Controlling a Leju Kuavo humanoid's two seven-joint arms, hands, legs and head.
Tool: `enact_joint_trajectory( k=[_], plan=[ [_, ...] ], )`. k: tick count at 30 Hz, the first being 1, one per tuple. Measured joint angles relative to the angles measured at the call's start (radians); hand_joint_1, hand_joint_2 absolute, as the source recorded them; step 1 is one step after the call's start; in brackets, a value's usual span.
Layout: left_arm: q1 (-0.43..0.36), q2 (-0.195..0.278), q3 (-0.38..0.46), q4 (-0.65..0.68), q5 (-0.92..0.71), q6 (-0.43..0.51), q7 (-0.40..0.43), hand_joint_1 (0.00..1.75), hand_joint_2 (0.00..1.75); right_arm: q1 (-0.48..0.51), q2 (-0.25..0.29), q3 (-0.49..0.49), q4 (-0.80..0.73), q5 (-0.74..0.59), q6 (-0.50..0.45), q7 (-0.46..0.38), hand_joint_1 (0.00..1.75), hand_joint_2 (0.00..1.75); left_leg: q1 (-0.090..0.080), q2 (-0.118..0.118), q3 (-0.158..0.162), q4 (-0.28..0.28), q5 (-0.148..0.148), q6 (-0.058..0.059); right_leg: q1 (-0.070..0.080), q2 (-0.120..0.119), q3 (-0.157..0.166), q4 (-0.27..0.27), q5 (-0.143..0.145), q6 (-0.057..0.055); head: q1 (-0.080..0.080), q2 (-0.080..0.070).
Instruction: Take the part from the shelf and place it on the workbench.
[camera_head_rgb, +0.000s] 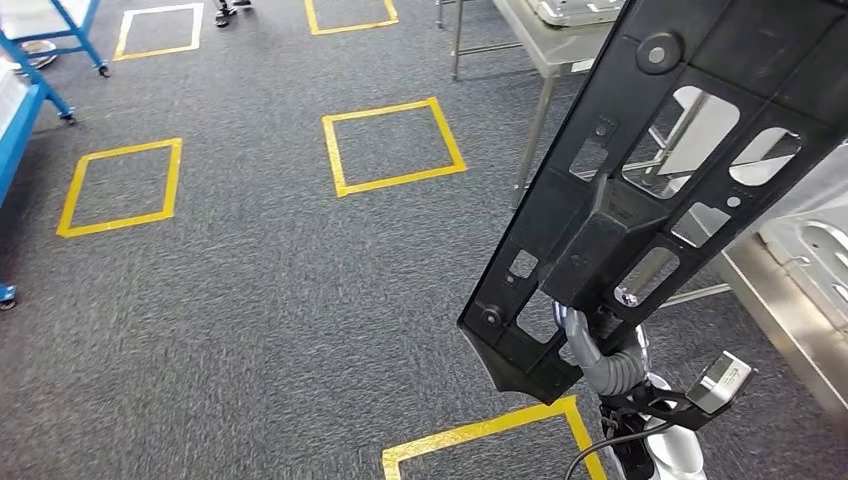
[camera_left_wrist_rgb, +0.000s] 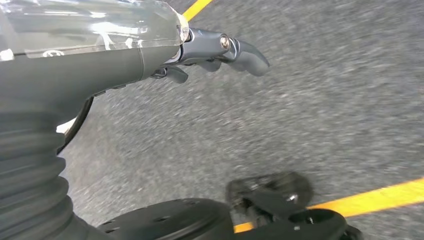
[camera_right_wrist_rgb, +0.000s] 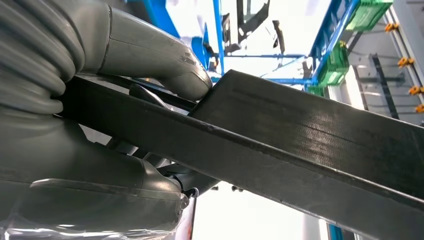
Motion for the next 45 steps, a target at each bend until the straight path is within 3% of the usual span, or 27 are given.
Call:
enact_joint_trajectory(
  k=[1,2,3,5,7,9,10,12,14,16,17,20,22,25,27,29,30,31,32,34,36,38,39,40,42,44,45],
  plan=[
    [-0.003,-0.001,0.0,0.0,0.0,-0.001,0.004,0.0,1.75,0.0,0.001,0.0,0.0,0.002,0.0,0.001,1.75,1.75,0.0,-0.002,-0.012,0.021,0.005,0.001,0.001,0.013,0.0,0.001,0.0,0.0,0.0,0.0],
    [-0.005,-0.001,0.0,0.0,-0.001,-0.002,0.01,0.0,1.75,-0.001,0.001,0.0,0.0,0.003,0.0,0.003,1.75,1.75,0.0,-0.004,-0.006,0.003,0.029,0.004,0.002,0.028,0.001,0.003,0.0,0.0,0.0,0.0],
    [-0.005,-0.001,0.0,0.0,-0.003,-0.003,0.015,0.0,1.75,-0.002,0.002,0.0,0.0,0.003,0.001,0.003,1.75,1.75,0.001,-0.012,0.018,-0.054,0.069,0.007,0.001,0.042,0.002,0.005,0.0,0.001,0.0,0.0],
    [-0.001,-0.001,0.0,0.0,-0.006,-0.003,0.021,0.0,1.75,-0.006,0.003,-0.001,0.001,0.003,0.002,0.005,1.75,1.75,0.003,-0.056,0.075,-0.192,0.132,0.014,0.001,0.07,-0.001,0.01,0.0,0.006,0.0,0.0],
    [0.002,-0.001,0.0,0.0,-0.008,-0.002,0.022,0.0,1.75,-0.009,0.005,-0.002,0.003,0.003,0.003,0.006,1.75,1.75,0.003,-0.089,0.1,-0.257,0.146,0.02,-0.002,0.094,-0.011,0.011,0.006,0.019,0.0,0.0],
    [0.004,-0.001,0.0,0.0,-0.008,0.001,0.018,0.0,1.75,-0.009,0.006,-0.004,0.006,0.004,0.003,0.007,1.75,1.75,0.002,-0.076,0.102,-0.267,0.151,0.03,-0.005,0.117,-0.018,0.005,0.016,0.035,0.0,0.0],
    [0.005,-0.001,0.0,0.0,-0.009,0.003,0.013,0.0,1.75,-0.008,0.006,-0.005,0.007,0.003,0.003,0.006,1.75,1.75,0.003,-0.065,0.104,-0.274,0.156,0.037,-0.004,0.111,-0.021,0.007,0.014,0.041,0.0,0.0],
    [0.005,-0.001,0.0,0.0,-0.01,0.008,-0.004,0.0,1.75,-0.007,0.006,-0.008,0.008,0.001,0.002,0.002,1.75,1.75,0.005,-0.04,0.106,-0.288,0.166,0.051,0.0,0.061,-0.049,0.062,-0.022,0.046,0.0,0.0],
    [0.01,-0.001,0.0,0.0,-0.012,0.012,-0.021,0.0,1.75,-0.005,0.006,-0.01,0.008,0.0,0.001,-0.003,1.75,1.75,0.0,-0.012,0.105,-0.29,0.168,0.056,-0.001,0.001,-0.108,0.189,-0.086,0.049,0.0,0.0],
    [0.015,0.001,0.0,0.0,-0.013,0.015,-0.035,0.0,1.75,0.005,0.007,-0.013,0.009,0.0,0.0,-0.006,1.75,1.75,-0.005,0.016,0.104,-0.29,0.167,0.057,-0.004,-0.016,-0.147,0.277,-0.113,0.052,0.0,0.0],
    [0.015,0.002,-0.001,0.0,-0.015,0.016,-0.042,0.0,1.75,0.011,0.007,-0.016,0.008,0.0,0.0,-0.008,1.75,1.75,-0.006,0.029,0.104,-0.29,0.166,0.057,-0.005,-0.02,-0.14,0.269,-0.1,0.053,0.0,0.0],
    [0.013,0.002,-0.003,0.0,-0.02,0.016,-0.055,0.0,1.75,0.023,0.007,-0.024,0.006,0.0,-0.001,-0.013,1.75,1.75,-0.009,0.063,0.111,-0.29,0.159,0.05,0.001,-0.068,-0.025,0.069,-0.018,0.045,0.0,0.0],
    [0.013,0.002,-0.004,0.0,-0.023,0.016,-0.055,0.0,1.75,0.027,0.007,-0.026,0.002,0.0,-0.002,-0.017,1.75,1.75,-0.013,0.082,0.116,-0.289,0.153,0.041,0.01,-0.093,0.014,-0.004,-0.003,0.034,0.0,0.0],
    [0.009,0.002,-0.007,0.0,-0.024,0.004,-0.042,0.0,1.75,0.033,0.008,-0.03,-0.003,0.002,-0.002,-0.021,1.75,1.75,-0.013,0.103,0.124,-0.288,0.145,0.026,0.011,-0.064,0.013,-0.014,-0.001,0.018,0.0,0.0],
    [0.007,0.003,-0.009,0.0,-0.024,-0.015,-0.032,0.0,1.75,0.032,0.01,-0.031,-0.006,0.006,-0.001,-0.02,1.75,1.75,-0.01,0.066,0.106,-0.237,0.109,0.017,0.003,-0.043,0.017,-0.023,0.005,0.008,0.0,0.0],
    [0.006,0.003,-0.009,0.0,-0.023,-0.029,-0.025,0.0,1.75,0.029,0.014,-0.031,-0.008,0.008,0.0,-0.019,1.75,1.75,-0.005,0.017,0.047,-0.109,0.045,0.011,0.001,-0.021,0.018,-0.024,0.007,0.002,0.0,0.0],
    [0.004,0.002,-0.009,0.0,-0.021,-0.034,-0.021,0.0,1.75,0.028,0.015,-0.031,-0.008,0.009,0.0,-0.018,1.75,1.75,-0.004,0.007,0.016,-0.043,0.021,0.009,0.001,-0.01,0.017,-0.023,0.008,0.001,0.0,0.0],
    [0.002,0.002,-0.009,0.0,-0.019,-0.037,-0.017,0.0,1.75,0.028,0.017,-0.031,-0.007,0.01,0.0,-0.017,1.75,1.75,-0.004,0.002,-0.003,-0.003,0.014,0.008,0.001,0.002,0.017,-0.022,0.007,0.001,0.0,0.0],
    [0.0,0.002,-0.009,0.0,-0.017,-0.039,-0.011,0.0,1.75,0.028,0.018,-0.03,-0.006,0.011,0.001,-0.015,1.75,1.75,-0.003,0.0,-0.006,0.0,0.027,0.008,0.001,0.015,0.018,-0.02,0.007,0.001,0.0,0.0],
    [0.0,0.002,-0.009,0.0,-0.013,-0.041,-0.001,0.0,1.75,0.026,0.018,-0.03,-0.004,0.013,0.002,-0.011,1.75,1.75,0.0,-0.016,0.039,-0.107,0.101,0.011,0.0,0.043,0.018,-0.015,0.006,0.004,0.0,0.0],
    [0.003,0.002,-0.009,0.0,-0.01,-0.041,0.004,0.0,1.75,0.018,0.018,-0.029,0.0,0.017,0.002,-0.009,1.75,1.75,0.004,-0.059,0.089,-0.23,0.15,0.015,0.001,0.07,0.012,-0.008,0.006,0.013,0.0,0.0],
    [0.004,0.002,-0.008,0.0,-0.009,-0.041,0.004,0.0,1.75,0.008,0.018,-0.026,0.005,0.02,0.002,-0.008,1.75,1.75,0.004,-0.08,0.1,-0.268,0.153,0.022,-0.001,0.091,0.002,-0.004,0.01,0.026,0.0,0.0],
    [0.002,0.002,-0.008,0.0,-0.009,-0.04,0.002,0.0,1.75,0.006,0.018,-0.025,0.007,0.021,0.002,-0.007,1.75,1.75,0.003,-0.072,0.101,-0.271,0.156,0.027,-0.003,0.101,-0.002,-0.005,0.014,0.034,0.0,0.0],
    [0.001,0.002,-0.008,0.0,-0.009,-0.039,0.001,0.0,1.75,0.005,0.018,-0.024,0.009,0.021,0.002,-0.006,1.75,1.75,0.003,-0.062,0.101,-0.274,0.16,0.035,-0.005,0.1,-0.004,-0.005,0.014,0.04,0.0,0.0],
    [0.001,0.002,-0.008,0.0,-0.01,-0.035,-0.005,0.0,1.75,-0.001,0.019,-0.023,0.011,0.022,0.001,-0.005,1.75,1.75,0.004,-0.039,0.104,-0.282,0.168,0.049,-0.004,0.06,-0.023,0.03,-0.009,0.048,0.0,0.0],
    [0.008,0.003,-0.008,0.0,-0.009,-0.032,-0.011,0.0,1.75,-0.009,0.019,-0.021,0.014,0.023,0.001,-0.005,1.75,1.75,0.002,-0.016,0.102,-0.285,0.171,0.056,-0.003,0.005,-0.076,0.141,-0.071,0.053,0.0,0.0],
    [0.011,0.003,-0.008,0.0,-0.007,-0.031,-0.013,0.0,1.75,-0.011,0.019,-0.02,0.015,0.023,0.001,-0.005,1.75,1.75,0.001,-0.003,0.1,-0.285,0.17,0.056,-0.004,-0.008,-0.108,0.208,-0.099,0.056,0.0,0.0]
  ],
)
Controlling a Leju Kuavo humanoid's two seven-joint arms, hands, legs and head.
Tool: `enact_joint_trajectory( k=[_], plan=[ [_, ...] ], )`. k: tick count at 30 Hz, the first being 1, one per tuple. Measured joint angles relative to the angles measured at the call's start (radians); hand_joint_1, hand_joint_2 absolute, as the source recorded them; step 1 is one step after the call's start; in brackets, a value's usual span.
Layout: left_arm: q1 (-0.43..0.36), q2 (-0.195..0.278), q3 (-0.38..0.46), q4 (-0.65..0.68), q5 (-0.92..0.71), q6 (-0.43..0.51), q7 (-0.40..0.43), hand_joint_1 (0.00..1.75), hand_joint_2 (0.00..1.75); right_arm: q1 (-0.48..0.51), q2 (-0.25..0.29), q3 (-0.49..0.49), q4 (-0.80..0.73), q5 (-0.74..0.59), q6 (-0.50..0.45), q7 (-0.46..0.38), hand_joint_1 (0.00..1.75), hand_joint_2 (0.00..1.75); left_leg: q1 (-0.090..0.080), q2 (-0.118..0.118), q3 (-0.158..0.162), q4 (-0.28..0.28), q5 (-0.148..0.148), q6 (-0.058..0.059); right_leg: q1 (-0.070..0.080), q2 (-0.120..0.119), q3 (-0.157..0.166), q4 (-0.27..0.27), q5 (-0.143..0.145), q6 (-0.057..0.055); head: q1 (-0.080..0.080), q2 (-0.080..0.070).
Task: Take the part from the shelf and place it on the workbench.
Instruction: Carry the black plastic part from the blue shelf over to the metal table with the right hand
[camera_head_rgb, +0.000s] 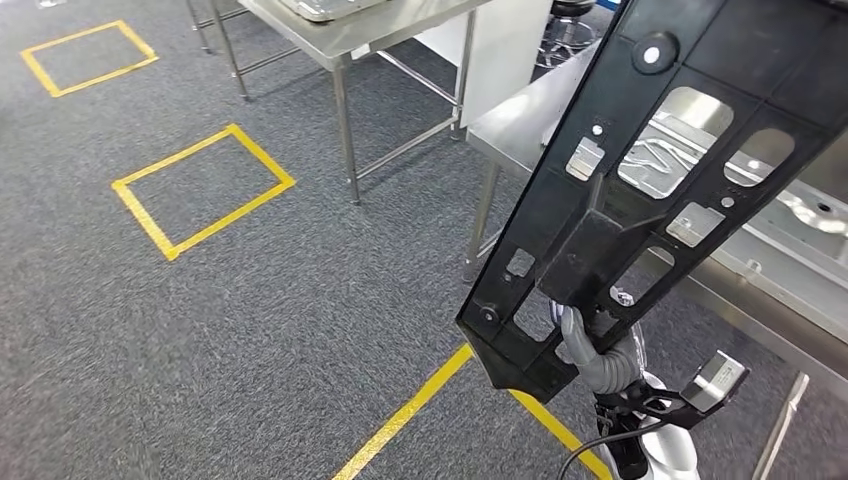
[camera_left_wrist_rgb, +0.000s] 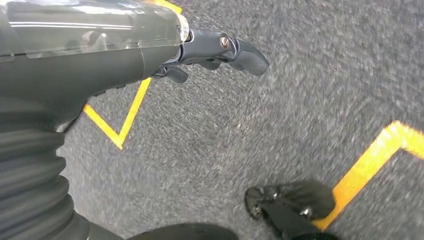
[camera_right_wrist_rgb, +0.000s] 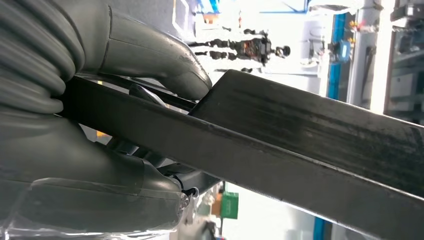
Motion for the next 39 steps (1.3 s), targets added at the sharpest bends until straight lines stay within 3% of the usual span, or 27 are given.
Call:
enact_joint_trajectory(
  k=[1,2,3,4,6,7,8,10,12,14,16,17,18,19,21,23,25,26,28,30,32,33,34,36,37,39],
  plan=[
    [0.003,0.0,0.001,0.0,0.003,0.001,-0.002,0.0,1.75,0.0,0.0,0.001,0.002,0.0,0.0,0.0,1.75,1.75,-0.002,0.013,-0.001,0.0,-0.001,0.0,-0.001,-0.006,-0.022,0.049,-0.015,0.002,0.0,0.0],
    [0.004,0.001,0.002,0.0,0.007,0.001,-0.002,0.0,1.75,0.001,0.001,0.001,0.003,0.0,0.0,0.0,1.75,1.75,-0.003,0.025,-0.001,0.0,-0.002,0.0,-0.001,-0.01,-0.028,0.064,-0.012,0.003,0.0,0.0],
    [0.004,0.001,0.003,0.0,0.011,0.001,-0.003,0.0,1.75,0.002,0.001,0.001,0.004,0.0,0.0,0.0,1.75,1.75,-0.004,0.037,0.0,0.001,-0.003,0.0,-0.001,-0.014,-0.013,0.038,0.009,0.002,0.0,0.0],
    [0.004,0.001,0.005,0.0,0.013,0.001,-0.003,0.0,1.75,0.002,0.001,0.001,0.004,0.0,0.0,0.0,1.75,1.75,-0.004,0.048,0.002,0.001,-0.005,-0.002,0.0,-0.025,0.022,-0.025,0.042,0.0,0.0,0.0],
    [0.003,0.001,0.007,0.0,0.015,0.001,-0.003,0.0,1.75,0.0,0.001,0.002,0.004,0.0,0.0,0.0,1.75,1.75,-0.009,0.067,0.008,0.001,-0.011,-0.008,0.009,-0.068,0.096,-0.161,0.087,-0.012,0.0,0.0],
    [0.003,0.001,0.008,0.0,0.014,0.001,-0.001,0.0,1.75,-0.001,0.001,0.002,0.004,0.0,0.0,0.0,1.75,1.75,-0.011,0.075,0.01,0.001,-0.014,-0.013,0.014,-0.082,0.116,-0.201,0.095,-0.019,0.0,0.0],
    [0.002,0.001,0.008,0.0,0.012,0.001,0.001,0.0,1.75,-0.002,0.002,0.002,0.004,0.0,0.0,0.0,1.75,1.75,-0.013,0.084,0.012,0.002,-0.017,-0.017,0.019,-0.087,0.122,-0.216,0.094,-0.025,0.0,0.0],
    [0.0,0.002,0.008,0.0,0.008,0.001,0.008,0.0,1.75,-0.002,0.003,0.002,0.004,0.0,0.0,-0.001,1.75,1.75,-0.014,0.103,0.015,0.001,-0.022,-0.027,0.018,-0.063,0.119,-0.219,0.097,-0.035,0.0,0.0],
    [-0.002,0.003,0.008,0.0,0.006,0.0,0.012,0.0,1.75,-0.002,0.003,0.002,0.004,0.001,0.0,-0.001,1.75,1.75,-0.011,0.079,0.008,0.031,-0.047,-0.037,0.011,-0.041,0.123,-0.227,0.101,-0.046,0.0,0.0],
    [-0.004,0.003,0.009,0.0,0.009,-0.001,0.013,0.0,1.75,-0.003,0.005,0.002,0.004,0.002,0.001,-0.001,1.75,1.75,-0.006,0.028,-0.038,0.139,-0.106,-0.044,0.008,-0.02,0.127,-0.231,0.103,-0.054,0.0,0.0],
    [-0.01,0.004,0.01,0.0,0.012,-0.002,0.012,0.0,1.75,-0.003,0.007,0.003,0.004,0.003,0.001,-0.001,1.75,1.75,-0.005,0.008,-0.1,0.267,-0.156,-0.048,0.008,0.003,0.127,-0.23,0.103,-0.056,0.0,0.0],
    [-0.013,0.004,0.01,0.0,0.013,-0.002,0.012,0.0,1.75,-0.002,0.007,0.003,0.004,0.004,0.001,-0.001,1.75,1.75,-0.004,0.005,-0.116,0.294,-0.156,-0.048,0.008,0.017,0.127,-0.229,0.103,-0.056,0.0,0.0],
    [-0.015,0.004,0.01,0.0,0.012,-0.002,0.012,0.0,1.75,-0.002,0.008,0.003,0.004,0.005,0.0,-0.001,1.75,1.75,-0.004,0.003,-0.112,0.281,-0.134,-0.048,0.008,0.031,0.128,-0.227,0.102,-0.055,0.0,0.0],
    [-0.014,0.004,0.01,0.0,0.01,-0.002,0.011,0.0,1.75,-0.001,0.008,0.003,0.004,0.006,0.0,-0.001,1.75,1.75,-0.003,-0.004,-0.091,0.229,-0.095,-0.046,0.008,0.046,0.13,-0.226,0.101,-0.054,0.0,0.0],
    [-0.011,0.005,0.01,0.0,0.008,-0.002,0.01,0.0,1.75,-0.002,0.009,0.003,0.004,0.006,0.0,-0.002,1.75,1.75,0.002,-0.05,-0.038,0.092,-0.024,-0.04,0.008,0.075,0.129,-0.22,0.099,-0.048,0.0,0.0],
    [-0.008,0.006,0.01,0.0,0.006,-0.002,0.009,0.0,1.75,-0.004,0.009,0.003,0.004,0.008,0.0,-0.002,1.75,1.75,0.005,-0.09,-0.014,0.026,-0.004,-0.034,0.006,0.1,0.119,-0.215,0.101,-0.037,0.0,0.0],
    [-0.007,0.007,0.01,0.0,0.004,-0.002,0.012,0.0,1.75,-0.004,0.009,0.003,0.003,0.01,0.0,-0.001,1.75,1.75,0.004,-0.081,-0.012,0.018,-0.004,-0.025,0.003,0.124,0.11,-0.216,0.106,-0.022,0.0,0.0],
    [-0.007,0.007,0.01,0.0,0.002,-0.001,0.015,0.0,1.75,-0.004,0.009,0.003,0.003,0.01,0.0,-0.001,1.75,1.75,0.004,-0.069,-0.01,0.013,-0.001,-0.018,0.002,0.121,0.107,-0.213,0.104,-0.015,0.0,0.0],
    [-0.006,0.007,0.01,0.0,-0.002,0.0,0.024,0.0,1.75,-0.008,0.009,0.002,0.002,0.011,0.0,-0.001,1.75,1.75,0.006,-0.043,-0.007,0.004,0.005,-0.005,0.005,0.074,0.081,-0.163,0.073,-0.006,0.0,0.0],
    [-0.003,0.008,0.01,0.0,-0.004,0.001,0.031,0.0,1.75,-0.014,0.01,0.003,0.001,0.011,0.001,0.0,1.75,1.75,0.003,-0.017,-0.007,0.002,0.005,0.002,0.005,0.011,0.018,-0.035,0.012,-0.001,0.0,0.0],
    [0.001,0.008,0.01,0.0,-0.003,0.002,0.035,0.0,1.75,-0.015,0.01,0.003,0.002,0.011,0.001,0.001,1.75,1.75,0.0,0.01,-0.006,0.003,0.002,0.003,0.002,-0.009,-0.034,0.066,-0.017,0.003,0.0,0.0],
    [0.002,0.008,0.01,0.0,-0.003,0.002,0.035,0.0,1.75,-0.014,0.01,0.004,0.002,0.011,0.001,0.001,1.75,1.75,-0.001,0.023,-0.005,0.003,0.0,0.002,0.001,-0.012,-0.034,0.064,-0.004,0.003,0.0,0.0],
    [0.002,0.008,0.01,0.0,-0.003,0.002,0.036,0.0,1.75,-0.014,0.01,0.004,0.002,0.011,0.001,0.002,1.75,1.75,-0.002,0.035,-0.003,0.003,-0.002,0.001,0.001,-0.018,-0.01,0.02,0.026,0.001,0.0,0.0],
    [0.001,0.008,0.01,0.0,-0.003,0.002,0.039,0.0,1.75,-0.015,0.01,0.004,0.002,0.011,0.002,0.002,1.75,1.75,-0.006,0.055,0.005,0.003,-0.009,-0.004,0.008,-0.054,0.069,-0.126,0.088,-0.009,0.0,0.0],
    [0.001,0.008,0.01,0.0,-0.003,0.002,0.04,0.0,1.75,-0.016,0.01,0.004,0.002,0.011,0.002,0.002,1.75,1.75,-0.009,0.065,0.009,0.004,-0.013,-0.008,0.013,-0.07,0.097,-0.181,0.104,-0.016,0.0,0.0],
    [0.001,0.008,0.01,0.0,-0.003,0.002,0.044,0.0,1.75,-0.017,0.01,0.004,0.002,0.011,0.002,0.002,1.75,1.75,-0.013,0.082,0.014,0.003,-0.019,-0.017,0.022,-0.078,0.113,-0.217,0.105,-0.026,0.0,0.0]
  ],
)
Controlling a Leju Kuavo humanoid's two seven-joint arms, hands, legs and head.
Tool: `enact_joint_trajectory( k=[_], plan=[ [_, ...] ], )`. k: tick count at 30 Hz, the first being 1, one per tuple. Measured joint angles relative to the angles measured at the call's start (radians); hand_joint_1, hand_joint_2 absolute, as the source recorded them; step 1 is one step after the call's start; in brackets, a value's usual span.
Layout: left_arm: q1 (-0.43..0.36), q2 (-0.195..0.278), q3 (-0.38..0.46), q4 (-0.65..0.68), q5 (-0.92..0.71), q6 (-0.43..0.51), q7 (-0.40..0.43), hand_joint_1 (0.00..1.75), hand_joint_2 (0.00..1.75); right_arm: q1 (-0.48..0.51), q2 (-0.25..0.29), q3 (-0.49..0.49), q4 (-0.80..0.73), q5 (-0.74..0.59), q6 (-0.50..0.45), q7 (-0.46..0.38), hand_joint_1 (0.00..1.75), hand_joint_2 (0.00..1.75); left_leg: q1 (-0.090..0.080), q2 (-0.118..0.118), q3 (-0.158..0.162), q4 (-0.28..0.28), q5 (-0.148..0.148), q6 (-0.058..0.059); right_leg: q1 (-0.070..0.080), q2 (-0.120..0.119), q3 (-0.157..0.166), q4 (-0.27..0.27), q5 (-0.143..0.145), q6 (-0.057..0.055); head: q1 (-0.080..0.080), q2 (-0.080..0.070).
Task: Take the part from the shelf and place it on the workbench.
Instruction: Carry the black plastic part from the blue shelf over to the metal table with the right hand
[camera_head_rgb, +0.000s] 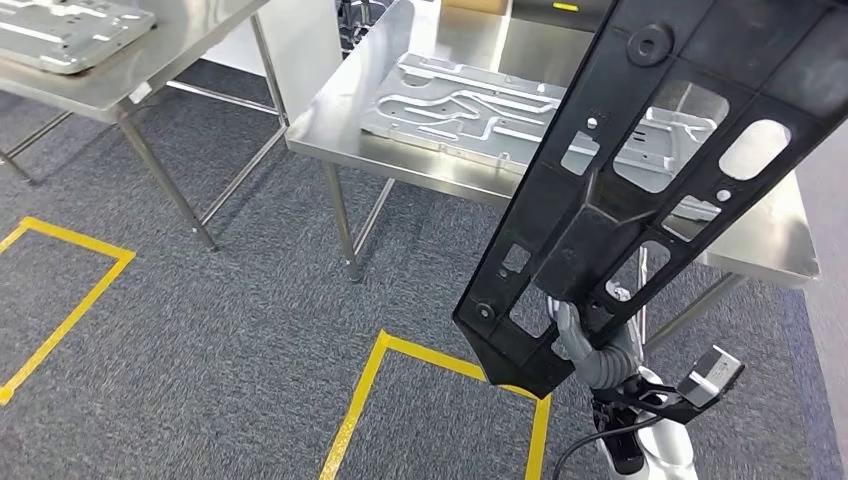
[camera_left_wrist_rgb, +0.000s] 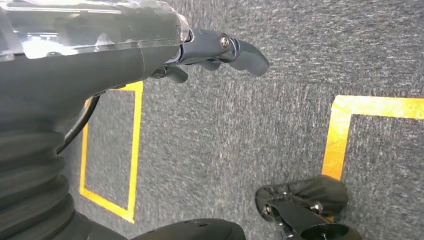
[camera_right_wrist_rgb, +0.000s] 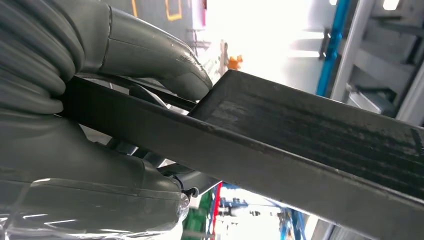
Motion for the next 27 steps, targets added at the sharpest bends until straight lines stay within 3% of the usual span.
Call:
enact_joint_trajectory(
  k=[2,4,6,7,8,9,11,13,15,17,19,21,23,24,25,27],
  plan=[
    [-0.002,0.0,0.0,0.0,0.0,0.002,0.004,0.0,1.75,0.001,0.0,0.0,0.0,0.0,0.0,0.0,1.75,1.75,0.0,0.011,0.006,0.001,-0.007,-0.01,-0.004,0.023,0.0,-0.005,0.003,-0.009,0.0,0.0],
    [-0.004,0.001,0.0,0.0,0.001,0.004,0.006,0.0,1.75,0.0,0.0,0.0,0.0,0.0,0.0,0.0,1.75,1.75,0.003,-0.021,-0.008,0.044,-0.038,-0.02,-0.011,0.044,0.005,-0.013,0.007,-0.018,0.0,0.0],
    [-0.006,0.001,0.0,0.0,0.003,0.002,0.003,0.0,1.75,-0.002,0.002,0.002,0.0,0.0,0.0,0.0,1.75,1.75,0.008,-0.066,-0.064,0.164,-0.099,-0.027,-0.014,0.064,0.006,-0.015,0.009,-0.025,0.0,0.0],
    [-0.007,0.001,0.0,0.0,0.005,-0.001,0.0,0.0,1.75,-0.003,0.002,0.003,0.001,0.0,0.0,0.0,1.75,1.75,0.009,-0.076,-0.097,0.231,-0.124,-0.029,-0.014,0.075,0.005,-0.014,0.009,-0.026,0.0,0.0],
    [-0.009,0.002,0.0,0.0,0.006,-0.004,-0.002,0.0,1.75,-0.003,0.003,0.003,0.002,0.0,0.0,0.0,1.75,1.75,0.01,-0.08,-0.121,0.276,-0.133,-0.031,-0.013,0.087,0.005,-0.013,0.009,-0.026,0.0,0.0],
    [-0.009,0.002,0.001,0.0,0.007,-0.007,-0.004,0.0,1.75,-0.003,0.003,0.003,0.003,0.0,0.0,0.0,1.75,1.75,0.01,-0.082,-0.129,0.285,-0.121,-0.031,-0.013,0.101,0.005,-0.01,0.008,-0.026,0.0,0.0],
    [-0.006,0.002,0.001,0.0,0.005,-0.009,-0.003,0.0,1.75,-0.003,0.003,0.003,0.006,0.0,0.001,0.001,1.75,1.75,0.013,-0.093,-0.096,0.193,-0.049,-0.029,-0.014,0.13,0.006,-0.005,0.006,-0.023,0.0,0.0],
    [-0.001,0.003,0.001,0.0,0.004,-0.01,-0.003,0.0,1.75,-0.004,0.003,0.004,0.008,0.0,0.001,0.0,1.75,1.75,0.018,-0.146,-0.049,0.071,0.007,-0.024,-0.015,0.156,0.0,0.003,0.005,-0.016,0.0,0.0],
    [0.002,0.003,0.0,0.0,0.004,-0.01,-0.003,0.0,1.75,-0.004,0.003,0.004,0.009,0.0,0.002,0.0,1.75,1.75,0.019,-0.181,-0.036,0.028,0.016,-0.016,-0.017,0.178,-0.011,0.007,0.008,-0.002,0.0,0.0],
    [0.001,0.003,0.0,0.0,0.003,-0.009,-0.003,0.0,1.75,-0.001,0.003,0.004,0.009,-0.001,0.003,-0.001,1.75,1.75,0.017,-0.161,-0.035,0.021,0.023,-0.003,-0.021,0.194,-0.018,0.005,0.014,0.013,0.0,0.0],
    [0.001,0.002,0.0,0.0,0.002,-0.008,-0.004,0.0,1.75,0.0,0.003,0.003,0.009,-0.002,0.004,-0.003,1.75,1.75,0.019,-0.135,-0.03,0.01,0.03,0.011,-0.019,0.157,-0.032,0.033,-0.004,0.024,0.0,0.0],
    [0.002,0.001,0.0,0.0,0.001,-0.007,-0.004,0.0,1.75,-0.004,0.003,0.004,0.011,-0.004,0.007,-0.004,1.75,1.75,0.018,-0.108,-0.029,0.005,0.033,0.019,-0.018,0.093,-0.082,0.138,-0.061,0.032,0.0,0.0],
    [0.005,0.001,0.001,0.0,0.001,-0.006,-0.004,0.0,1.75,-0.004,0.003,0.005,0.015,-0.004,0.01,-0.004,1.75,1.75,0.016,-0.08,-0.03,0.005,0.031,0.021,-0.022,0.07,-0.143,0.262,-0.111,0.039,0.0,0.0],
    [0.006,0.001,0.001,0.0,0.001,-0.006,-0.004,0.0,1.75,-0.003,0.003,0.005,0.017,-0.004,0.012,-0.004,1.75,1.75,0.015,-0.066,-0.03,0.006,0.03,0.021,-0.024,0.067,-0.155,0.287,-0.113,0.04,0.0,0.0],
    [0.006,0.001,0.001,0.0,0.001,-0.006,-0.004,0.0,1.75,-0.003,0.003,0.005,0.02,-0.004,0.013,-0.004,1.75,1.75,0.015,-0.053,-0.029,0.006,0.029,0.02,-0.024,0.064,-0.145,0.271,-0.096,0.04,0.0,0.0],
    [0.004,0.001,0.001,0.0,0.003,-0.006,-0.004,0.0,1.75,-0.003,0.003,0.005,0.022,-0.004,0.014,-0.004,1.75,1.75,0.013,-0.031,-0.025,0.006,0.025,0.017,-0.021,0.037,-0.068,0.136,-0.035,0.033,0.0,0.0]
  ],
)
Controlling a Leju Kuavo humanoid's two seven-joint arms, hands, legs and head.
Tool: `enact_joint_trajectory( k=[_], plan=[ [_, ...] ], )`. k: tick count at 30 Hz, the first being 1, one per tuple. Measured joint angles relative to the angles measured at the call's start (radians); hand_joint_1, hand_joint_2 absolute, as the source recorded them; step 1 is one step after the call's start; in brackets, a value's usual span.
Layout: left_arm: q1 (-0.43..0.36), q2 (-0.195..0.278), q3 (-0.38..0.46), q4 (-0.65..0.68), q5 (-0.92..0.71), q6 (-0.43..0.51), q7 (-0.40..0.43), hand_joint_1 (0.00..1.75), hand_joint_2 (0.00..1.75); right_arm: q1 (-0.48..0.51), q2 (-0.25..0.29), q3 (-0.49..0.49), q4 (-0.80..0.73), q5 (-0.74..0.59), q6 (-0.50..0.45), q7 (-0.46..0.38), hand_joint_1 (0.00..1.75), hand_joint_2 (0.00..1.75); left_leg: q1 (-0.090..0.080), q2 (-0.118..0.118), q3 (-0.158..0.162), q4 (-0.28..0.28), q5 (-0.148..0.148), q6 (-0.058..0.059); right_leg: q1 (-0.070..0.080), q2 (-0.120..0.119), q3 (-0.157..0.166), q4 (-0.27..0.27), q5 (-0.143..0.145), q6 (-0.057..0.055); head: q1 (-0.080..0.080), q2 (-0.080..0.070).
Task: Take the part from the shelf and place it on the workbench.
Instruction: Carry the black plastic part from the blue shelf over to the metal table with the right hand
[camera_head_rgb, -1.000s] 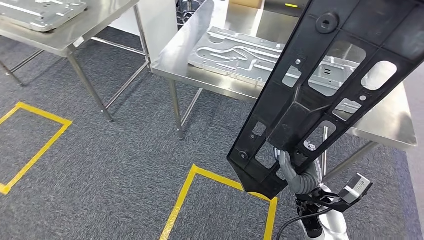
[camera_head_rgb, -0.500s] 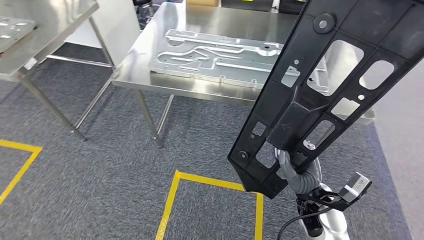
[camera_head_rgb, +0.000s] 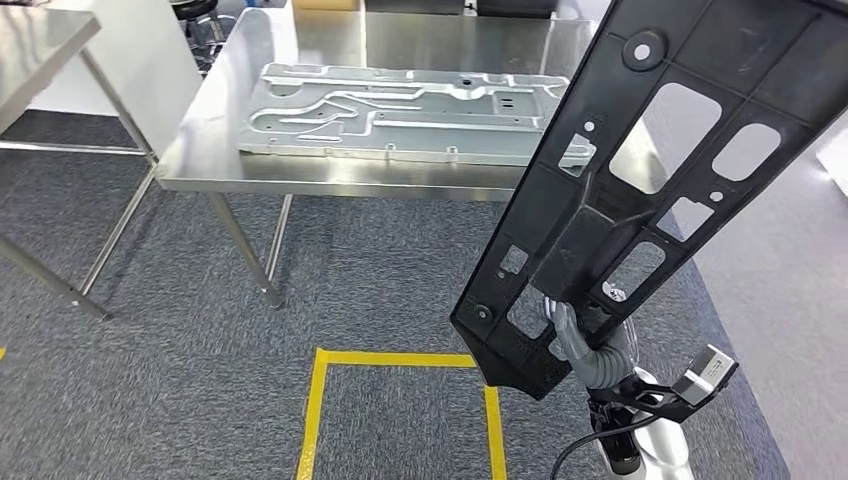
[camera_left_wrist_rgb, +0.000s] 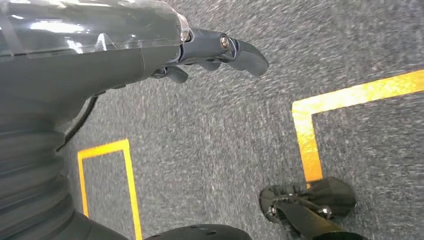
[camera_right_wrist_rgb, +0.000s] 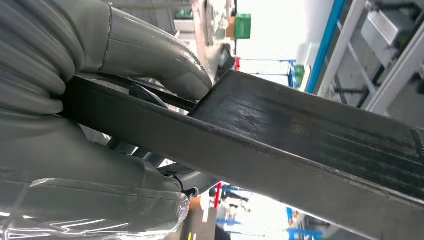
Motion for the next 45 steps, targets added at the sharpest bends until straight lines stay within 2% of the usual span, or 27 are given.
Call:
enact_joint_trajectory(
  k=[2,3,5,6,8,10,11,12,13,14,15,17,22,24,26,27,28,29,31,33,36,38,41,42,43,44,45],
  plan=[
    [-0.001,-0.001,0.0,0.0,0.002,0.0,-0.002,0.0,1.75,-0.002,0.0,0.0,0.0,0.0,0.0,0.0,1.75,1.75,-0.005,0.017,0.005,0.001,-0.006,-0.008,0.008,-0.034,0.065,-0.117,0.035,-0.014,0.0,0.0],
    [-0.002,-0.001,0.0,0.0,0.002,0.0,-0.004,0.0,1.75,-0.004,0.0,0.0,0.0,0.0,0.0,0.0,1.75,1.75,-0.007,0.025,0.007,0.001,-0.008,-0.013,0.012,-0.04,0.074,-0.137,0.036,-0.021,0.0,0.0],
    [-0.003,-0.001,0.0,0.0,0.003,0.0,-0.007,0.0,1.75,-0.005,0.0,0.0,0.001,0.0,0.0,0.0,1.75,1.75,-0.008,0.041,0.012,0.0,-0.013,-0.024,0.014,-0.021,0.072,-0.142,0.037,-0.032,0.0,0.0],
    [-0.003,-0.001,0.0,0.0,0.003,-0.001,-0.008,0.0,1.75,-0.005,0.0,-0.001,0.001,0.0,-0.001,-0.001,1.75,1.75,-0.007,0.035,0.013,0.004,-0.018,-0.03,0.011,-0.011,0.074,-0.146,0.039,-0.037,0.0,0.0],
    [-0.004,-0.001,0.0,0.0,0.003,-0.002,-0.012,0.0,1.75,-0.007,0.0,-0.002,0.001,0.001,-0.004,-0.002,1.75,1.75,-0.005,-0.004,-0.008,0.059,-0.054,-0.04,0.004,0.006,0.079,-0.154,0.044,-0.049,0.0,0.0],
    [-0.007,0.0,0.0,0.0,0.003,-0.003,-0.017,0.0,1.75,-0.009,0.0,-0.002,0.001,0.002,-0.01,-0.007,1.75,1.75,-0.002,-0.044,-0.068,0.187,-0.118,-0.045,0.004,0.018,0.081,-0.155,0.044,-0.055,0.0,0.0],
    [-0.009,0.0,0.0,0.0,0.004,-0.003,-0.019,0.0,1.75,-0.008,0.0,-0.002,0.001,0.004,-0.014,-0.01,1.75,1.75,-0.002,-0.05,-0.099,0.248,-0.139,-0.046,0.005,0.025,0.081,-0.153,0.043,-0.057,0.0,0.0],
    [-0.012,0.0,0.0,0.0,0.004,-0.003,-0.021,0.0,1.75,-0.007,0.0,-0.002,0.001,0.006,-0.017,-0.013,1.75,1.75,-0.002,-0.051,-0.118,0.282,-0.142,-0.047,0.005,0.033,0.081,-0.151,0.041,-0.057,0.0,0.0],
    [-0.014,0.0,0.0,0.0,0.005,-0.004,-0.023,0.0,1.75,-0.007,0.0,-0.002,0.001,0.008,-0.018,-0.015,1.75,1.75,-0.002,-0.051,-0.118,0.277,-0.125,-0.047,0.006,0.04,0.082,-0.149,0.039,-0.057,0.0,0.0],
    [-0.014,0.0,0.0,0.0,0.006,-0.006,-0.026,0.0,1.75,-0.007,0.0,-0.002,0.001,0.009,-0.018,-0.016,1.75,1.75,-0.001,-0.052,-0.1,0.231,-0.089,-0.046,0.005,0.047,0.085,-0.146,0.036,-0.055,0.0,0.0],
    [-0.013,0.0,0.0,0.0,0.008,-0.008,-0.028,0.0,1.75,-0.007,0.0,-0.002,0.001,0.01,-0.018,-0.018,1.75,1.75,0.0,-0.054,-0.071,0.161,-0.048,-0.044,0.005,0.054,0.086,-0.142,0.033,-0.052,0.0,0.0],
    [-0.009,0.0,0.001,0.0,0.014,-0.014,-0.031,0.0,1.75,-0.007,0.0,-0.002,0.0,0.011,-0.018,-0.02,1.75,1.75,0.001,-0.064,-0.025,0.048,-0.002,-0.037,0.007,0.063,0.084,-0.134,0.028,-0.044,0.0,0.0],
    [-0.007,-0.001,0.007,0.0,0.027,-0.027,-0.042,0.0,1.75,-0.004,0.0,-0.004,-0.001,0.012,-0.023,-0.026,1.75,1.75,-0.002,-0.067,-0.017,0.013,0.009,-0.009,0.006,0.061,0.07,-0.118,0.02,-0.016,0.0,0.0],
    [-0.007,-0.002,0.008,0.0,0.027,-0.029,-0.044,0.0,1.75,-0.002,0.0,-0.005,-0.004,0.013,-0.029,-0.029,1.75,1.75,0.001,-0.062,-0.015,0.005,0.014,0.002,0.003,0.046,0.031,-0.036,-0.029,-0.006,0.0,0.0],
    [-0.006,-0.002,0.009,0.0,0.027,-0.031,-0.045,0.0,1.75,0.005,0.0,-0.006,-0.006,0.014,-0.034,-0.031,1.75,1.75,0.001,-0.058,-0.015,0.005,0.014,0.006,0.001,0.036,-0.036,0.098,-0.088,0.001,0.0,0.0],
    [-0.005,-0.001,0.009,0.0,0.027,-0.032,-0.045,0.0,1.75,0.01,0.0,-0.006,-0.006,0.014,-0.034,-0.032,1.75,1.75,0.0,-0.057,-0.016,0.005,0.013,0.006,-0.001,0.035,-0.06,0.143,-0.099,0.002,0.0,0.0],
    [-0.004,-0.001,0.01,0.0,0.027,-0.033,-0.045,0.0,1.75,0.015,0.0,-0.007,-0.006,0.015,-0.035,-0.032,1.75,1.75,0.0,-0.055,-0.015,0.005,0.012,0.005,-0.001,0.034,-0.067,0.154,-0.091,0.003,0.0,0.0],
    [-0.004,-0.002,0.01,0.0,0.026,-0.034,-0.045,0.0,1.75,0.018,0.0,-0.008,-0.008,0.016,-0.035,-0.032,1.75,1.75,0.0,-0.055,-0.014,0.006,0.012,0.005,-0.002,0.033,-0.053,0.123,-0.065,0.002,0.0,0.0],
    [-0.004,-0.002,0.011,0.0,0.026,-0.036,-0.045,0.0,1.75,0.021,0.0,-0.011,-0.016,0.019,-0.036,-0.033,1.75,1.75,-0.001,-0.054,-0.011,0.007,0.008,0.0,0.0,0.024,0.019,-0.019,0.004,-0.005,0.0,0.0],
    [-0.005,-0.002,0.011,0.0,0.025,-0.037,-0.045,0.0,1.75,0.024,0.0,-0.012,-0.027,0.022,-0.037,-0.034,1.75,1.75,-0.005,-0.053,-0.01,0.009,0.004,-0.009,0.006,0.017,0.068,-0.12,0.033,-0.016,0.0,0.0],
    [-0.005,-0.001,0.012,0.0,0.024,-0.039,-0.045,0.0,1.75,0.033,0.0,-0.015,-0.038,0.025,-0.038,-0.034,1.75,1.75,-0.006,-0.049,-0.009,0.01,0.0,-0.026,0.009,0.02,0.074,-0.138,0.034,-0.032,0.0,0.0],
    [-0.005,-0.001,0.012,0.0,0.024,-0.04,-0.044,0.0,1.75,0.039,0.0,-0.018,-0.045,0.025,-0.038,-0.035,1.75,1.75,-0.005,-0.051,-0.021,0.048,-0.024,-0.038,0.003,0.022,0.081,-0.148,0.037,-0.045,0.0,0.0],
    [-0.008,0.0,0.015,0.0,0.026,-0.042,-0.043,0.0,1.75,0.054,0.0,-0.02,-0.053,0.024,-0.039,-0.039,1.75,1.75,-0.003,-0.054,-0.1,0.222,-0.115,-0.048,0.004,0.023,0.086,-0.151,0.036,-0.056,0.0,0.0],
    [-0.011,0.0,0.015,0.0,0.027,-0.042,-0.043,0.0,1.75,0.063,0.0,-0.02,-0.055,0.024,-0.04,-0.041,1.75,1.75,-0.003,-0.054,-0.124,0.272,-0.132,-0.049,0.005,0.024,0.086,-0.15,0.035,-0.057,0.0,0.0],
    [-0.013,0.0,0.016,0.0,0.027,-0.043,-0.042,0.0,1.75,0.072,0.0,-0.02,-0.057,0.025,-0.041,-0.043,1.75,1.75,-0.003,-0.054,-0.133,0.289,-0.13,-0.049,0.006,0.025,0.086,-0.148,0.034,-0.057,0.0,0.0],
    [-0.014,0.0,0.016,0.0,0.027,-0.044,-0.041,0.0,1.75,0.079,0.0,-0.02,-0.06,0.026,-0.043,-0.044,1.75,1.75,-0.003,-0.054,-0.123,0.268,-0.108,-0.048,0.006,0.027,0.087,-0.147,0.033,-0.057,0.0,0.0],
    [-0.013,0.0,0.016,0.0,0.027,-0.045,-0.04,0.0,1.75,0.085,0.0,-0.02,-0.062,0.028,-0.045,-0.046,1.75,1.75,-0.003,-0.055,-0.096,0.211,-0.071,-0.045,0.006,0.03,0.088,-0.145,0.031,-0.055,0.0,0.0]
  ],
)
